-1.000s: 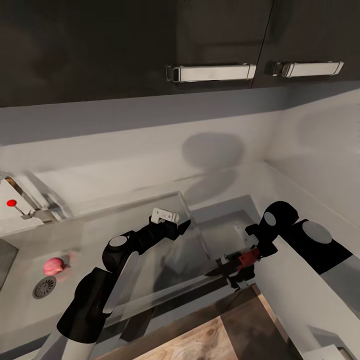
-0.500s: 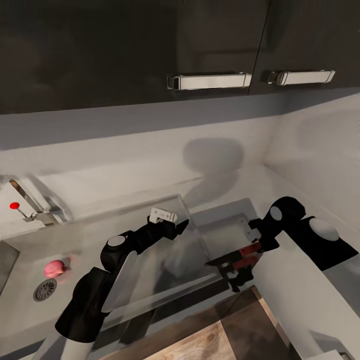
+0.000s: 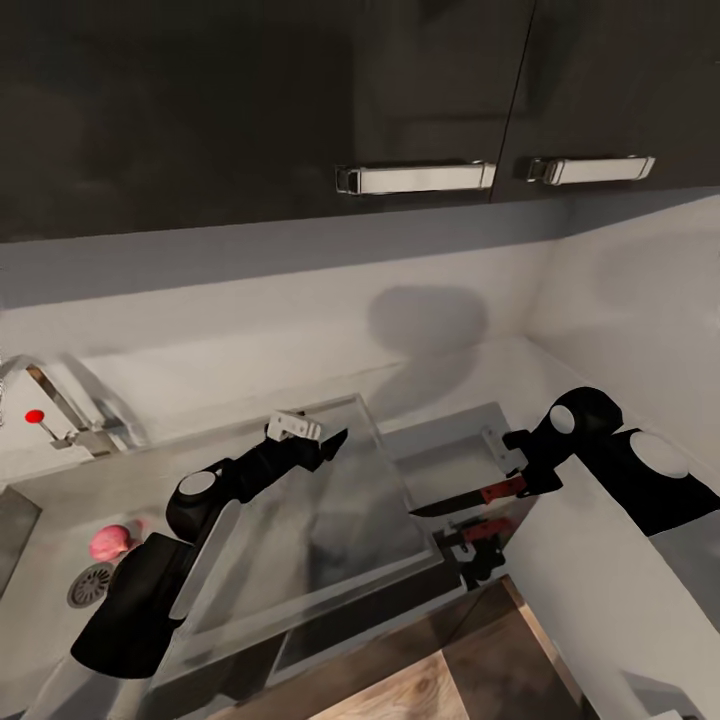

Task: In the kitchen, take the Vidalia onion out of the sink, dice it on the chopping board with the paring knife, put the diced onion into the bowl on the countertop, then place both the paring knife and the chopping board into the sink.

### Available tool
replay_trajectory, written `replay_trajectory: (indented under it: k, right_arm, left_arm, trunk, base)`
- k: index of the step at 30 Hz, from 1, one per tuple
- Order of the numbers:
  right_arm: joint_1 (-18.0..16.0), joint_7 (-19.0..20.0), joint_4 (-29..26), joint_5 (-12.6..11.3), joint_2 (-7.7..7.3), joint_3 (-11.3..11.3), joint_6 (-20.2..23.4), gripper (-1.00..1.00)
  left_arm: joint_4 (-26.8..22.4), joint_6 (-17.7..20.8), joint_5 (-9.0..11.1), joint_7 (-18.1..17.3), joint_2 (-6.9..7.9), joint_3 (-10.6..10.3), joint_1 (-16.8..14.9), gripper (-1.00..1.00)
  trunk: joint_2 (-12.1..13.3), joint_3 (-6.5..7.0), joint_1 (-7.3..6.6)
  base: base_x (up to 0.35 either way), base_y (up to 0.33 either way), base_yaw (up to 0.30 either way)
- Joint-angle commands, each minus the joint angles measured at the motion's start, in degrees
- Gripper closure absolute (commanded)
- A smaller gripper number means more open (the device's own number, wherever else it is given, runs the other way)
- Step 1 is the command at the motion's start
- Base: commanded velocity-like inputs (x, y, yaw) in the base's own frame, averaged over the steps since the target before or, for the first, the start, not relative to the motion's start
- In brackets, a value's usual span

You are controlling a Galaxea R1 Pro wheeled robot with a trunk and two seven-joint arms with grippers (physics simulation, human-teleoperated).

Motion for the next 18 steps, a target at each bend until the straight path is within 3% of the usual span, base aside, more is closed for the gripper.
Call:
replay_trajectory:
  k: [1,4,6,11,18]
  right_arm:
    - [-0.1,0.2,-0.1,0.1,-0.05,0.2,0.3,1.0]
    - [-0.1,0.2,-0.1,0.1,-0.05,0.2,0.3,1.0]
    - [-0.1,0.2,-0.1,0.1,-0.05,0.2,0.3,1.0]
    - [-0.1,0.2,-0.1,0.1,-0.05,0.2,0.3,1.0]
    - [-0.1,0.2,-0.1,0.1,-0.05,0.2,0.3,1.0]
  left_arm:
    - [-0.1,0.1,0.4,-2.1,0.49,0.2,-0.1,-1.0]
    - [-0.2,-1.6,0.4,-7.4,1.21,1.6,-0.1,-1.0]
    - [-0.2,-2.3,0.4,-8.4,1.34,2.2,-0.1,-1.0]
    - [-0.2,-8.0,0.4,-8.8,1.45,2.4,0.0,-1.0]
    - [-0.2,-10.4,0.4,-8.8,1.48,2.4,0.0,-1.0]
  trunk:
    - [-0.1,-0.02,0.04]
    - [-0.1,0.26,0.04]
    - [-0.1,0.45,0.04]
    - [-0.1,0.91,0.04]
    - [-0.1,1.57,0.04]
  base:
    - [0.0,0.0,0.0]
    - [0.0,0.0,0.0]
    - [0.0,0.0,0.0]
    - [0.0,0.0,0.0]
    - [0.0,0.0,0.0]
